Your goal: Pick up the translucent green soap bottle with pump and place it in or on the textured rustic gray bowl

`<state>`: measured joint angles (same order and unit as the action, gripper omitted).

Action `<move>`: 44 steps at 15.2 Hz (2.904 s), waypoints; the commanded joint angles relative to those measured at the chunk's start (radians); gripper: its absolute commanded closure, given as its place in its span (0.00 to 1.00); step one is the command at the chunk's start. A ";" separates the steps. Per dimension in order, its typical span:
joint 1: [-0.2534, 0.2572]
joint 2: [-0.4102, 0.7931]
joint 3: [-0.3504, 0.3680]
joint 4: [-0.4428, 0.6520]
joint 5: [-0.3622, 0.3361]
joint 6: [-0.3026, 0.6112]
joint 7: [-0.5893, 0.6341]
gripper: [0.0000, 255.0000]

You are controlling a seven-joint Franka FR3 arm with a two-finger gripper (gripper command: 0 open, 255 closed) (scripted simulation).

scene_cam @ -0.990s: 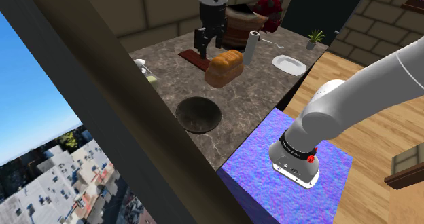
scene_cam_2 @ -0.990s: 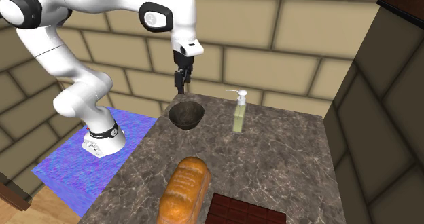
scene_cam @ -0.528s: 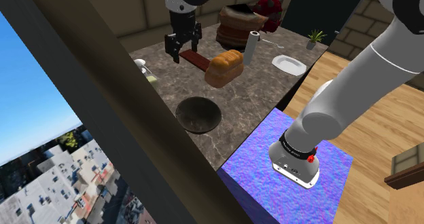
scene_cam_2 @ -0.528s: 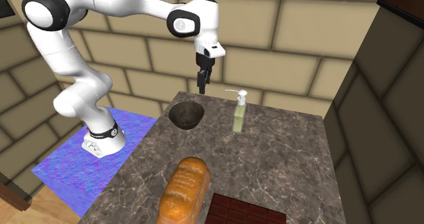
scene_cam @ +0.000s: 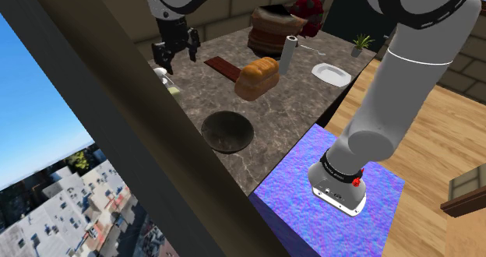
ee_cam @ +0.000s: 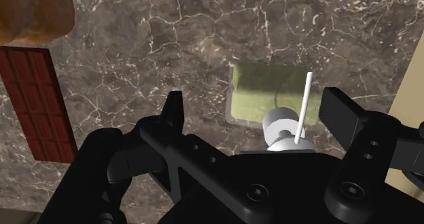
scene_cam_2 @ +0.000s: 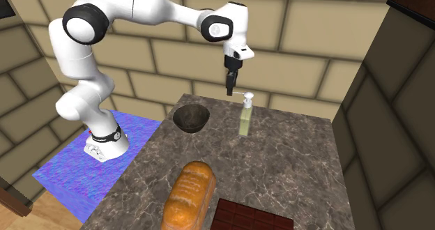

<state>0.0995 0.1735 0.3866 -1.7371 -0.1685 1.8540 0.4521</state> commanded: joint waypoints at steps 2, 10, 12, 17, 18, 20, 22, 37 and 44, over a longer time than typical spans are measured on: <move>0.041 0.133 0.002 0.140 -0.063 -0.016 0.060 0.00; 0.089 0.275 -0.012 0.265 -0.123 -0.006 0.108 0.00; 0.086 0.279 -0.014 0.244 -0.126 0.019 0.111 0.00; 0.084 0.283 -0.016 0.229 -0.129 0.038 0.113 0.00; 0.084 0.283 -0.016 0.229 -0.129 0.038 0.113 0.00; 0.084 0.283 -0.016 0.229 -0.129 0.038 0.113 0.00; 0.084 0.283 -0.016 0.229 -0.129 0.038 0.113 1.00; 0.087 0.268 -0.011 0.287 -0.119 -0.034 0.099 1.00; 0.094 0.261 -0.008 0.371 -0.112 -0.122 0.084 1.00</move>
<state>0.1935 0.4384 0.3779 -1.3746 -0.2824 1.7438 0.5381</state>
